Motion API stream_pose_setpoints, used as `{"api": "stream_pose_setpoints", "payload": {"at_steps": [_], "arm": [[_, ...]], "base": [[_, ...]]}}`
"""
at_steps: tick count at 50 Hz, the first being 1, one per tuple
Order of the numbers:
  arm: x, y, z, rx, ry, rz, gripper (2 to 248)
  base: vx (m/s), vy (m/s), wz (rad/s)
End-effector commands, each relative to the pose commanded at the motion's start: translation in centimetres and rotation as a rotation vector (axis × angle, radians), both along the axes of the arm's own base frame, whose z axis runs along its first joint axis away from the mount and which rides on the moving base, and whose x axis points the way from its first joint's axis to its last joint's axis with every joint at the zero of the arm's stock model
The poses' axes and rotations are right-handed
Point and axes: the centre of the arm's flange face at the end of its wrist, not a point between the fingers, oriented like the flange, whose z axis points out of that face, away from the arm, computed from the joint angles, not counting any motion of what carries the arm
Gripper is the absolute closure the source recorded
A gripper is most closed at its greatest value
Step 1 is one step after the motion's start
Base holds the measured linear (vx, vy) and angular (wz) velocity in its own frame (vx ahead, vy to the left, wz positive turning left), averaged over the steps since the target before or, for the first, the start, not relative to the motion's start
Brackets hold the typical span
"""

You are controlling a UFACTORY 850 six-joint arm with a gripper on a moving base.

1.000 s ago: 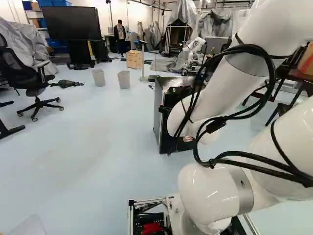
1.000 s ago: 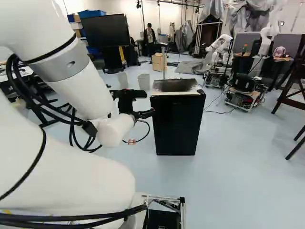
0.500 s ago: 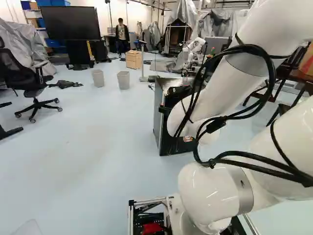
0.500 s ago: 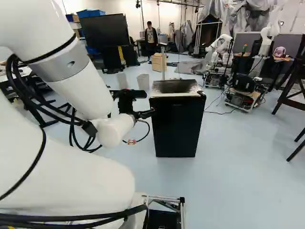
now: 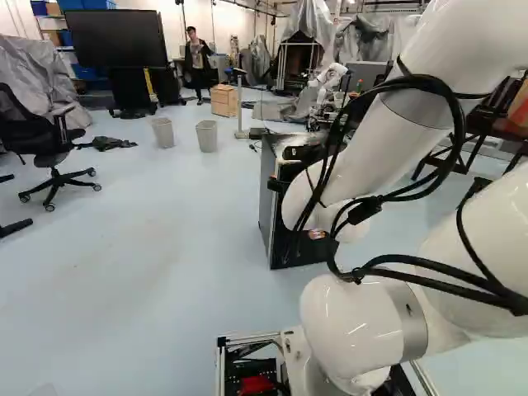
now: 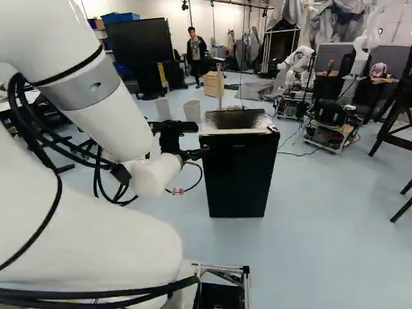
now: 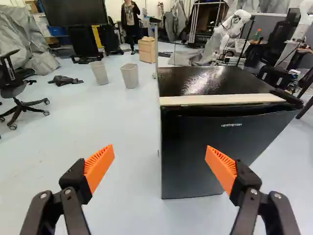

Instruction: Grab a drink from the fridge

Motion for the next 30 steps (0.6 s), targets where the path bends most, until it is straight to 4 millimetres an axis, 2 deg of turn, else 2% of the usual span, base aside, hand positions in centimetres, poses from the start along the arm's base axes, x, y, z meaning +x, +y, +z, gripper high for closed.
{"api": "stream_pose_setpoints", "payload": {"at_steps": [14,30], "arm": [[0.0,0.0,0.0,0.0,0.0,0.0,3],[0.0,0.14,0.0,0.0,0.0,0.005,3]], "base": [[0.079,0.002,-0.009],[0.003,0.0,0.0]]}}
